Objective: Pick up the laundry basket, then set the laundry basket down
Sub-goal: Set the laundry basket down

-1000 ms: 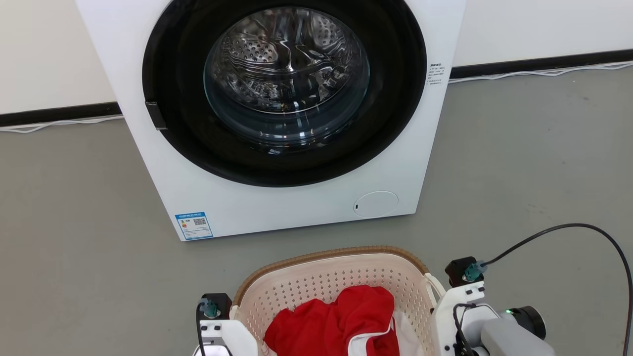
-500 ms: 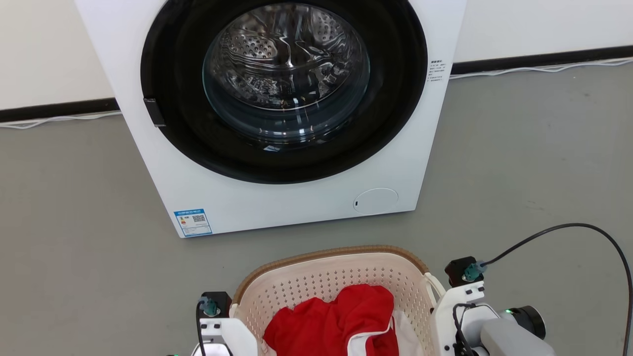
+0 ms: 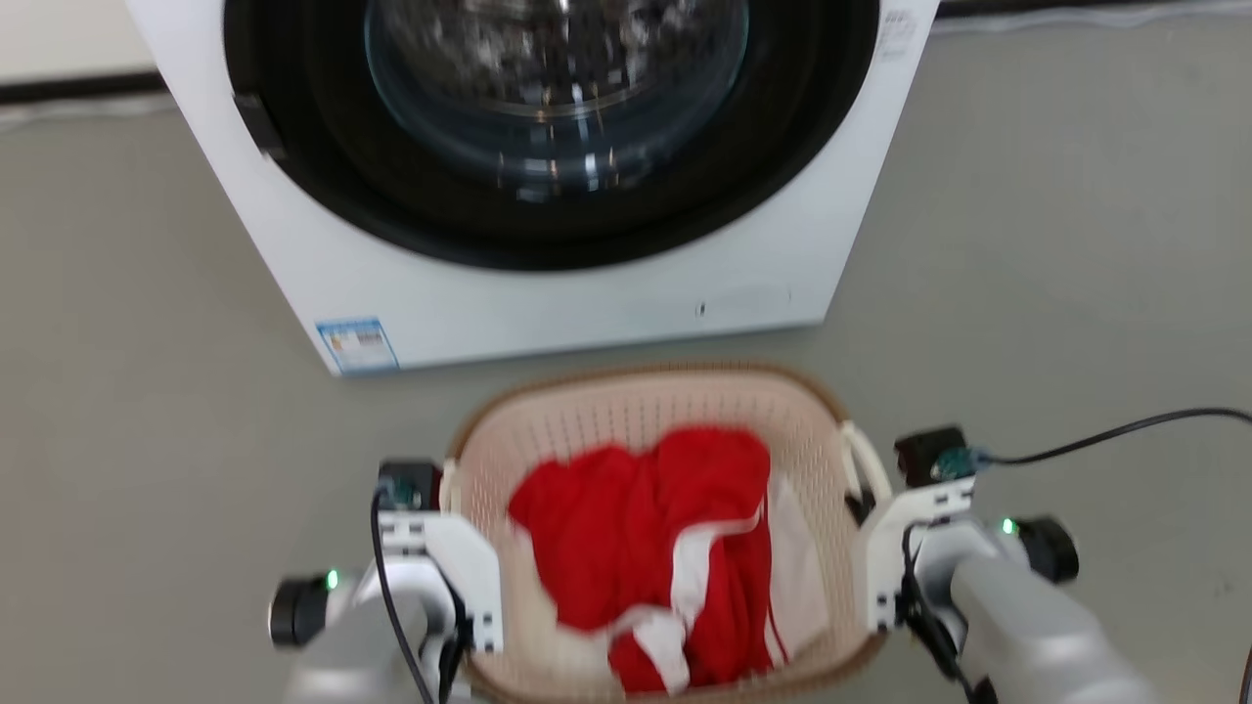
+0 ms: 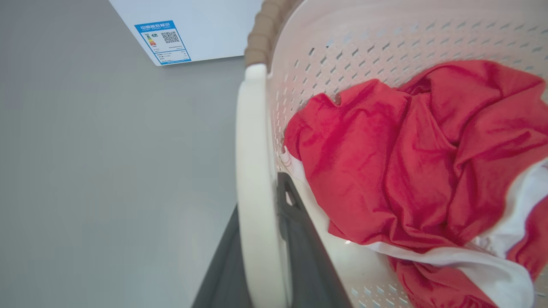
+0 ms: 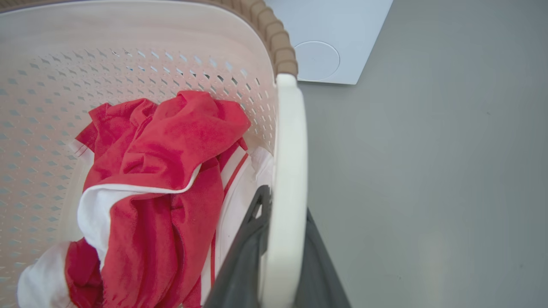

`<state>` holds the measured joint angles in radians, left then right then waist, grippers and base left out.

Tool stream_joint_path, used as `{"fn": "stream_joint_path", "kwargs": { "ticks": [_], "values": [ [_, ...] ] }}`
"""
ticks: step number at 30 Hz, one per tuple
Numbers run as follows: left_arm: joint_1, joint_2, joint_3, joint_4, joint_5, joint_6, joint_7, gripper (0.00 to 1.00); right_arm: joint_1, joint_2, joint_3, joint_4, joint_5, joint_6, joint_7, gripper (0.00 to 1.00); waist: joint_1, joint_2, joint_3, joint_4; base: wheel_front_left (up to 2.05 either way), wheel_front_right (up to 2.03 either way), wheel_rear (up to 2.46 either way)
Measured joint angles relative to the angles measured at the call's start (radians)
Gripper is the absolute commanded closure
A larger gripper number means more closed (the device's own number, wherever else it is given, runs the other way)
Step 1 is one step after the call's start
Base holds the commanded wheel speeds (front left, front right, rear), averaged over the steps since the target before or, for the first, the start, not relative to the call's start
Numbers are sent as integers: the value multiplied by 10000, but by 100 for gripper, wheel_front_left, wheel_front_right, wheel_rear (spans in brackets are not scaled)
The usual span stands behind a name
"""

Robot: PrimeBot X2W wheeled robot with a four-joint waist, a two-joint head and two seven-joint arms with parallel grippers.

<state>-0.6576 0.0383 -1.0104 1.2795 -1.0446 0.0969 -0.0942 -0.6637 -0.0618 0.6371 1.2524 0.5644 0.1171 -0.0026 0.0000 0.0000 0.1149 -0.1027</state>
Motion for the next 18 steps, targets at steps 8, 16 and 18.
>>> {"fn": "stream_joint_path", "kwargs": {
  "ticks": [8, 16, 18],
  "values": [
    [-1771, 136, 111, 8, 165, 174, -951, 100, -1463, 6, -583, 249, -437, 15, -1730, 100, 0, 0, 2031, 99, 0, 0, 0],
    [-3542, 190, 326, -29, 426, 263, -1429, 100, -3119, -111, -1390, 360, -1187, 17, -2362, 100, 0, 0, 4489, 217, 0, 0, 0],
    [-3814, 194, 397, -102, 428, 263, -1484, 100, -3336, -221, -1603, 148, -1337, 19, -2366, 100, 0, 0, 4973, 250, 0, 0, 0]
  ]
}}
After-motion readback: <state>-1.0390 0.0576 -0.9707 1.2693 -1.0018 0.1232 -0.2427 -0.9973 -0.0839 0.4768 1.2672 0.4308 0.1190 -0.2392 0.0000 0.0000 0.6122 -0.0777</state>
